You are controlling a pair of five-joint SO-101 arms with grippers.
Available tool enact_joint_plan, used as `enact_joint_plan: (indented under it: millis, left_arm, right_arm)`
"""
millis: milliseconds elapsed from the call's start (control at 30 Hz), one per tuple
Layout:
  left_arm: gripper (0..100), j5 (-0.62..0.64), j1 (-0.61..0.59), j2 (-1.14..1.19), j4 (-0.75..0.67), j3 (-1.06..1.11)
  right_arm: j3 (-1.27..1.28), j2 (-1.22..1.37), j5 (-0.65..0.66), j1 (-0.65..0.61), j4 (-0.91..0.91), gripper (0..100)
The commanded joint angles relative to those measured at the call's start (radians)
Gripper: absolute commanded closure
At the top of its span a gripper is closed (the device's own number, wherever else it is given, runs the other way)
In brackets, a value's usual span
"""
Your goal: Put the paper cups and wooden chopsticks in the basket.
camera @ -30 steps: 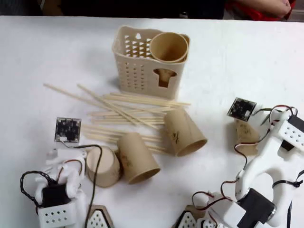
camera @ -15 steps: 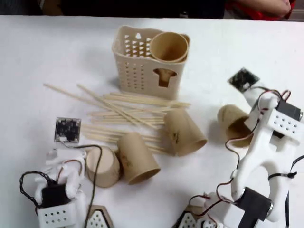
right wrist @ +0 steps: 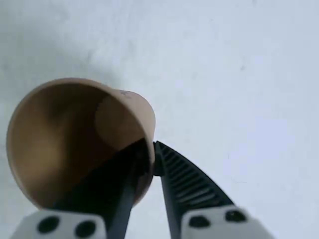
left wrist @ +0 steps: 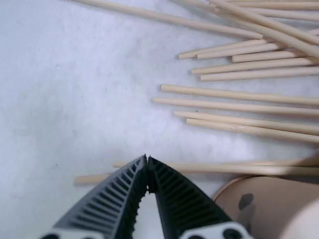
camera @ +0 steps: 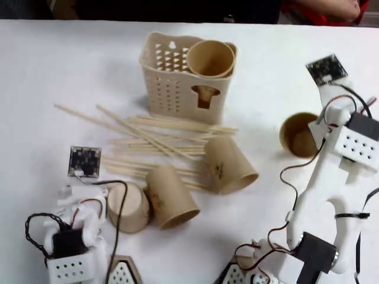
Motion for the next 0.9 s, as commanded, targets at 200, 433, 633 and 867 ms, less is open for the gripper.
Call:
enact_joint_plan:
  millis: [200,433,633,867]
  left_arm:
    - [98,-0.012,-0.008,-0.008,-0.017,-0.043]
    - [98,-0.012,-0.008,-0.008,-0.015,-0.043]
    - [98,-0.012,-0.008,-0.008,-0.015,-0.041]
    - [98,-0.012,-0.008,-0.008,-0.015,-0.041]
  right_arm:
    - [-0.445,-0.018,-0.196,-0.200,0.260,97.8]
    - [-0.658,-0.016,-0.354,-0.371,0.317,97.8]
    - [-0.726,-0.016,-0.473,-0.495,0.263,97.8]
    - [-0.733,-0.015,-0.574,-0.584,0.136,97.8]
